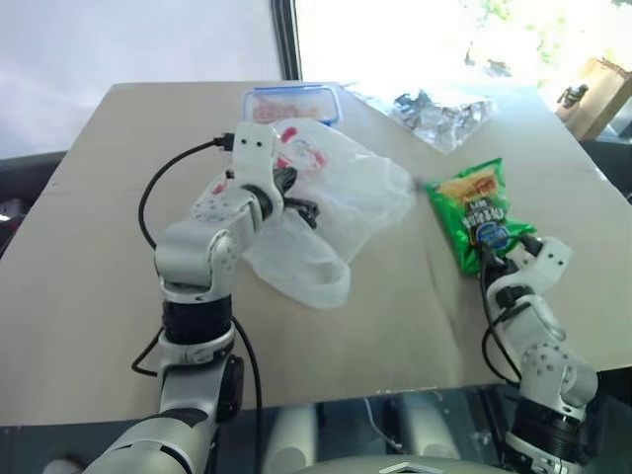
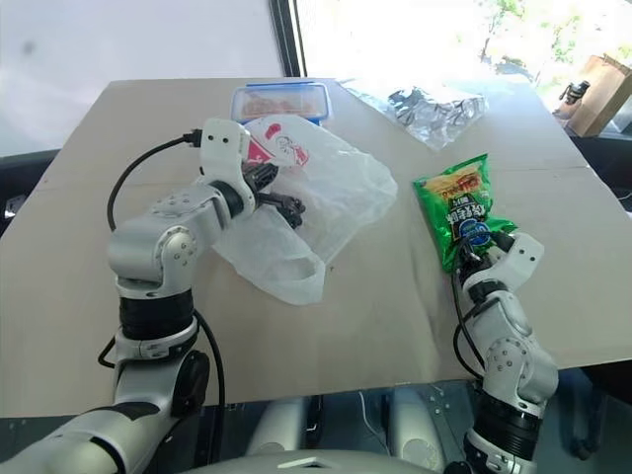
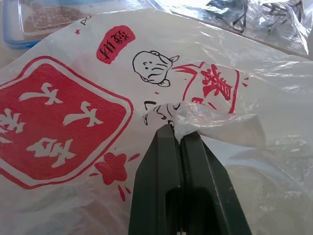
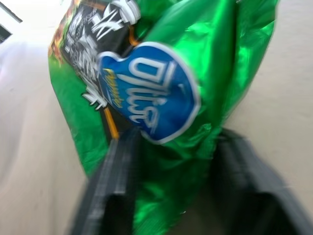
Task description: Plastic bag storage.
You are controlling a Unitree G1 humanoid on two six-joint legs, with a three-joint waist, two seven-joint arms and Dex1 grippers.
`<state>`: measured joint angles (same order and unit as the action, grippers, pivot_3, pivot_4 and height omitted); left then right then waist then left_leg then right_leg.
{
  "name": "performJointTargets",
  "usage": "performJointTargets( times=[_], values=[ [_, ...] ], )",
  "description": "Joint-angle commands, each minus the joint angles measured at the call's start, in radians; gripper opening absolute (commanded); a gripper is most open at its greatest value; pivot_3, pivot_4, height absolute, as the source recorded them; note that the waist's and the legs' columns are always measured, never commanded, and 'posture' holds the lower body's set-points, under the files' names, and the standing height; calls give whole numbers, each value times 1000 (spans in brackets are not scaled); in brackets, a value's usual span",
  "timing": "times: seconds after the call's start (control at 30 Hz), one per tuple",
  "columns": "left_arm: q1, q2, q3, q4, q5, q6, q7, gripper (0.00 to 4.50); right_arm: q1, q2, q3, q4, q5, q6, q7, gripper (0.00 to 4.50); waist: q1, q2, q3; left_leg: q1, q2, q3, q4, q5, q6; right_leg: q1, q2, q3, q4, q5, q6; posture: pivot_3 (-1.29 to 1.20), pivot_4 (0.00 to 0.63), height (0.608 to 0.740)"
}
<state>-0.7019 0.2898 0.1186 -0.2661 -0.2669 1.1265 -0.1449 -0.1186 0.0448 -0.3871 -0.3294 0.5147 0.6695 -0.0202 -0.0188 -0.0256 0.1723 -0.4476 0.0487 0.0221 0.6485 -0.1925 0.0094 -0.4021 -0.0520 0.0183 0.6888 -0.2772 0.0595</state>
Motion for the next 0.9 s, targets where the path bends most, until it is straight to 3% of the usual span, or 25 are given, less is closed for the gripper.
performJointTargets(
  times=[0.03, 0.07, 0.23, 0.43, 0.63, 0.8, 0.9],
  values=[
    [-10, 2, 20, -46, -6, 2, 6, 0, 38, -38, 54, -20, -2, -57, 82, 194, 0, 0, 0, 0, 0, 0, 0, 0, 0, 0, 0, 0, 0, 0, 0, 0, 150, 740],
    [-14, -3, 24, -43, -10, 5, 6, 0, 49, -57, 63, -49, 7, -55, 98, 32, 1, 0, 0, 0, 0, 0, 0, 0, 0, 0, 0, 0, 0, 0, 0, 0, 150, 740],
    [-54, -16, 47, -3, -24, 9, 7, 0, 111, -165, 21, -258, 181, 41, 156, 32, 7, 1, 1, -1, 0, 0, 0, 0, 0, 0, 0, 0, -1, 0, 0, 0, 150, 740],
    [-107, -37, 77, 74, -24, 1, 15, 0, 359, -325, -111, -507, 578, 90, 251, 32, 11, 1, 1, -1, 0, -2, -2, 0, 0, 2, 0, -3, -6, 0, 0, 0, 150, 740],
    [-131, -20, 47, 138, -6, -52, -8, 0, 545, -510, -151, -664, 970, 19, 233, 32, 4, 1, 1, -1, 0, -2, -3, 0, 0, 4, 0, -2, -10, 0, 0, 0, 150, 740],
    [-134, -6, 11, 132, -3, -84, -33, 0, 484, -622, -46, -671, 1098, -36, 177, 32, 6, 1, 1, 0, 0, -3, -2, 0, 0, 5, 0, -3, -10, 0, 0, 0, 150, 740],
    [-142, -14, 28, 91, -34, -72, -43, 0, 383, -661, 71, -614, 1058, -8, 174, 32, 7, 0, 1, -1, 0, -2, -1, 0, 0, 6, 0, -2, -10, 0, 0, 0, 150, 740]
  ],
)
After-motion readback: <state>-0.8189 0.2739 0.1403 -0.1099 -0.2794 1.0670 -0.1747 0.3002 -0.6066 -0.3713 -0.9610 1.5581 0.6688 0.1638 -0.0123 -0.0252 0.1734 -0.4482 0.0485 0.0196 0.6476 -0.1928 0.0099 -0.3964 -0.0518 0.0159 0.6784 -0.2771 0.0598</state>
